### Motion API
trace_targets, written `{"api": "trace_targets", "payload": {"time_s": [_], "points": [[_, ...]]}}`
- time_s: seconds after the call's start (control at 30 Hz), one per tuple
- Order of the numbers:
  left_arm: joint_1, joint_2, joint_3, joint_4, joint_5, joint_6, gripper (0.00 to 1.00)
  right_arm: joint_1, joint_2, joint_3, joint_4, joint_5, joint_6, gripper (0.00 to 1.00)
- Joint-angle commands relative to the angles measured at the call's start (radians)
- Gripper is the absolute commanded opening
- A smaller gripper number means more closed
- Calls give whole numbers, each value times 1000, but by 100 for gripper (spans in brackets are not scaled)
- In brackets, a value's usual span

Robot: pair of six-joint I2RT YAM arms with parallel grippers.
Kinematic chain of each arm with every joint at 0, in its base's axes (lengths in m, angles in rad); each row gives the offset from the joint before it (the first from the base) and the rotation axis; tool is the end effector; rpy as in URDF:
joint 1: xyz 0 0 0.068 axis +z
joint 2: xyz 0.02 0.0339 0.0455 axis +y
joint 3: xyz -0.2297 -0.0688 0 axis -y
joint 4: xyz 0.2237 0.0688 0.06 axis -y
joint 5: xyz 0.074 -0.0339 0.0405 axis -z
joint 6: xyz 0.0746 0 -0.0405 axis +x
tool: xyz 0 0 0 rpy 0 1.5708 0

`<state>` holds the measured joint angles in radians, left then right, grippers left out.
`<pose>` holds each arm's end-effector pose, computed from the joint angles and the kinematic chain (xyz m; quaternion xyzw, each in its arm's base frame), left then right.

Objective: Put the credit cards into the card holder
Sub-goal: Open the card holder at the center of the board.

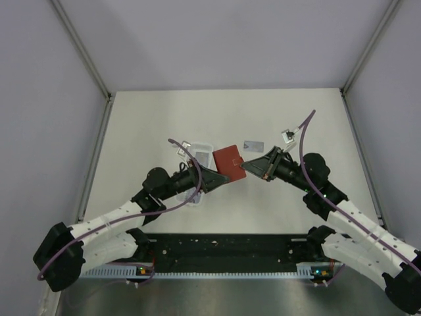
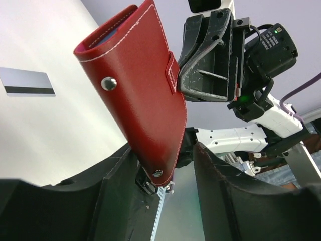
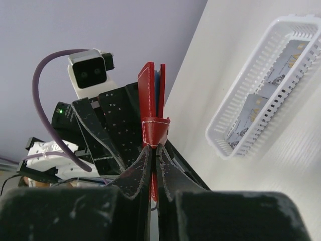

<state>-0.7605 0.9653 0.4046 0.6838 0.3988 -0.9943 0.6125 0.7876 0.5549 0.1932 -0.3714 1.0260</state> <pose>0.1628 -0.1949 0.2517 0.0717 0.6620 -0.6487 0.3685 0.1750 0.1560 0.2774 0.0202 0.7197 0.5885 0.3678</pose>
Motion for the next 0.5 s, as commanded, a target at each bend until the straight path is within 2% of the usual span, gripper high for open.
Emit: {"api": "trace_targets", "payload": {"time_s": [0.0,0.1,0.23,0.33,0.4,0.47], "points": [[-26,12,57,77,-9,23,47,7,-25,4,61,-23,17,0],[-42,16,65,80,-11,36,33,9,-43,-1,49,-23,14,0],[-60,16,63,89,-12,63,1,9,-62,0,37,-34,8,0],[-71,6,60,89,-12,100,0,9,-68,16,-3,-43,-21,1],[-77,-13,66,42,-17,155,0,9,-74,46,-78,-32,-62,25],[-91,-48,104,-99,-44,260,0,9,-93,98,-186,-2,-118,47]]}}
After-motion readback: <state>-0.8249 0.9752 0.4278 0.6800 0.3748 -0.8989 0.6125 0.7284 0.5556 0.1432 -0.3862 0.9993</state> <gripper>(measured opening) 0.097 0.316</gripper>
